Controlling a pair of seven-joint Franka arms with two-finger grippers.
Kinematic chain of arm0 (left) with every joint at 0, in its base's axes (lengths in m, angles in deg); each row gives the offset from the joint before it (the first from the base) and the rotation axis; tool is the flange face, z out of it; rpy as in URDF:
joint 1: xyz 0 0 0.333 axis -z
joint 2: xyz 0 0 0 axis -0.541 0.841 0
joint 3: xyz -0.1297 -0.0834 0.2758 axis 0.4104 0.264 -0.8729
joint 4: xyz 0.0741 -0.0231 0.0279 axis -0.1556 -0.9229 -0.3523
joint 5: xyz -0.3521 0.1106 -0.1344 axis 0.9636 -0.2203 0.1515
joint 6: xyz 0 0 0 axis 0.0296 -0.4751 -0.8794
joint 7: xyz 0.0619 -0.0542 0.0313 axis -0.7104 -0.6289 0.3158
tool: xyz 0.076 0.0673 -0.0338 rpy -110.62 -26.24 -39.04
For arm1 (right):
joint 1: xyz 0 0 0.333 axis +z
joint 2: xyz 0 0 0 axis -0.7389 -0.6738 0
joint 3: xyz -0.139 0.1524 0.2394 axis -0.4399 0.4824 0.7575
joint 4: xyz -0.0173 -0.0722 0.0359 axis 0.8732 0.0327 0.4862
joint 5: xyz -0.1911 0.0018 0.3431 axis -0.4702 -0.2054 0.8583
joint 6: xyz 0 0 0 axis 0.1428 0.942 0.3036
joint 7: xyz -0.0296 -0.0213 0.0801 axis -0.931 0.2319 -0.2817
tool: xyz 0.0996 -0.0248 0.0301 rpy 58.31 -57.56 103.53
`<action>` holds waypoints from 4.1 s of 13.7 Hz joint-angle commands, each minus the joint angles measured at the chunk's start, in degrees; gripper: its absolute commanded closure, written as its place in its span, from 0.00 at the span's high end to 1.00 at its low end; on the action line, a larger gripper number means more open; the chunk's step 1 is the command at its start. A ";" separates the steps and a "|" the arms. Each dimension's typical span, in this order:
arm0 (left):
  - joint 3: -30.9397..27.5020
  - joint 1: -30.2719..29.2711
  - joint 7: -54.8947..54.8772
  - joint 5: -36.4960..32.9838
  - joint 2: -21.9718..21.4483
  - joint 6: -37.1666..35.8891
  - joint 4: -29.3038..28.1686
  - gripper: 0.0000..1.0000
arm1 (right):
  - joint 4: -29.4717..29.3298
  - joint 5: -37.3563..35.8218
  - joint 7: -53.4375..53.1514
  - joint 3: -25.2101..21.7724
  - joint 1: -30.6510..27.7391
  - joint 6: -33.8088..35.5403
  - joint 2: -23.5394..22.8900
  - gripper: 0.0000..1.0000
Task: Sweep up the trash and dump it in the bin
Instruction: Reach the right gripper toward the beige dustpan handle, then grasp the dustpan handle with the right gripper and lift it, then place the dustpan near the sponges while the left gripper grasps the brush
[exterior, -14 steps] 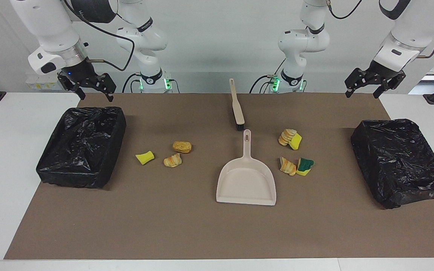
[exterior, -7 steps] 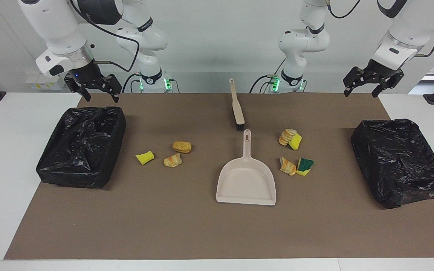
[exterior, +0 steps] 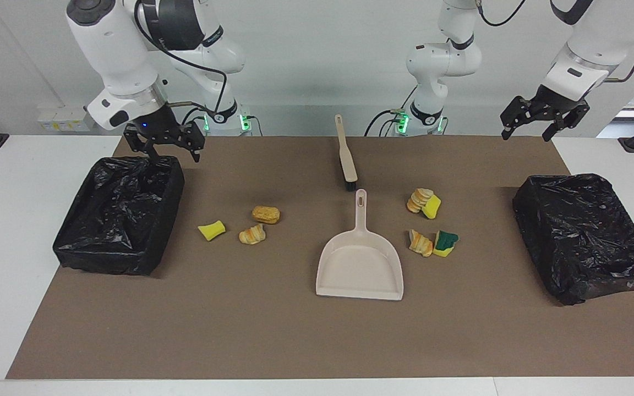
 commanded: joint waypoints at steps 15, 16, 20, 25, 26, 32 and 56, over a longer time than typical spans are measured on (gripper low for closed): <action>0.14 -0.01 0.32 0.37 -1.76 -1.45 -1.79 1.00 | -21.35 -1.01 -39.79 -0.09 26.54 -7.29 -26.01 1.00; 0.14 -0.01 0.32 0.37 -1.76 -1.45 -1.79 1.00 | -22.14 -1.88 -40.49 -0.09 28.03 -8.79 -27.59 1.00; 0.06 -0.19 0.32 0.37 -1.76 -1.36 -1.71 1.00 | -25.75 -6.80 -45.41 -0.18 33.92 -12.83 -34.71 1.00; -0.47 -0.71 0.23 0.29 -2.11 -1.27 -1.18 1.00 | -24.79 -10.94 -46.12 -0.09 38.67 -17.40 -38.50 1.00; -0.47 -0.71 0.32 0.37 -2.28 -0.93 -1.00 1.00 | -24.17 -11.90 -46.04 0.09 38.68 -17.42 -38.33 1.00; -0.38 -0.36 0.32 0.37 -2.81 -0.92 -1.71 1.00 | -19.87 -11.91 -45.95 0.26 38.59 -21.80 -37.10 0.87; 0.23 25.18 19.70 6.87 -16.88 12.24 -36.76 1.00 | -13.97 -4.36 24.21 0.79 19.78 -11.89 -23.66 0.00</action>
